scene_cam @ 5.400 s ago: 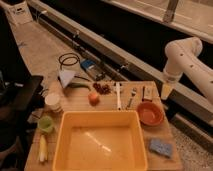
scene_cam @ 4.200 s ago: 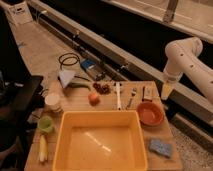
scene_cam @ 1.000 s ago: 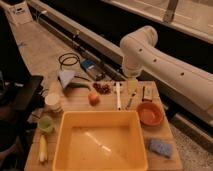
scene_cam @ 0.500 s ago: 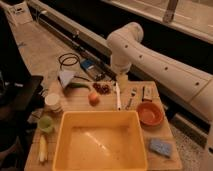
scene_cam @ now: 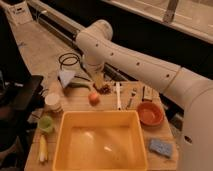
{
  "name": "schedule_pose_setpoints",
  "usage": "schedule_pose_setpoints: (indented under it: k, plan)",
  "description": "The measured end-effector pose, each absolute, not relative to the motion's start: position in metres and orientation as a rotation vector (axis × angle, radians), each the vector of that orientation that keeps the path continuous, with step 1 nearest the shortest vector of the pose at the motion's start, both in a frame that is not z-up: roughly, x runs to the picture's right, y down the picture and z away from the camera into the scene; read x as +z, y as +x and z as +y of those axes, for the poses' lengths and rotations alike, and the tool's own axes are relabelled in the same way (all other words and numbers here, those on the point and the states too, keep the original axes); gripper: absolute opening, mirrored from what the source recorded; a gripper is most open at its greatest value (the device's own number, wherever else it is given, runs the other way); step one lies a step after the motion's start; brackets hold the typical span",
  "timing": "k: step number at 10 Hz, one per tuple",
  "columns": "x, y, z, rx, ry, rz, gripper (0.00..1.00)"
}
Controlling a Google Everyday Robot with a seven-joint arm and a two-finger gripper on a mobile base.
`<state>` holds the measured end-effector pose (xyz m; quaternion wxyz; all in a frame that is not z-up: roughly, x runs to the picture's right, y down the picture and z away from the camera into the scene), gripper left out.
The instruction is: Stack cups on top of each other
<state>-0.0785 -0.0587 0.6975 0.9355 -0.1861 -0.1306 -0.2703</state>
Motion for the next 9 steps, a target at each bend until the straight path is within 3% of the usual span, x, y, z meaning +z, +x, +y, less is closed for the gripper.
schedule_pose_setpoints:
  k: [5,9]
  plan:
    - [0.69,-0.104,-0.055,-0.611,-0.374,-0.304,0.8]
    - [0.705,-0.077,-0.048,-0.643,-0.466,-0.283,0.8]
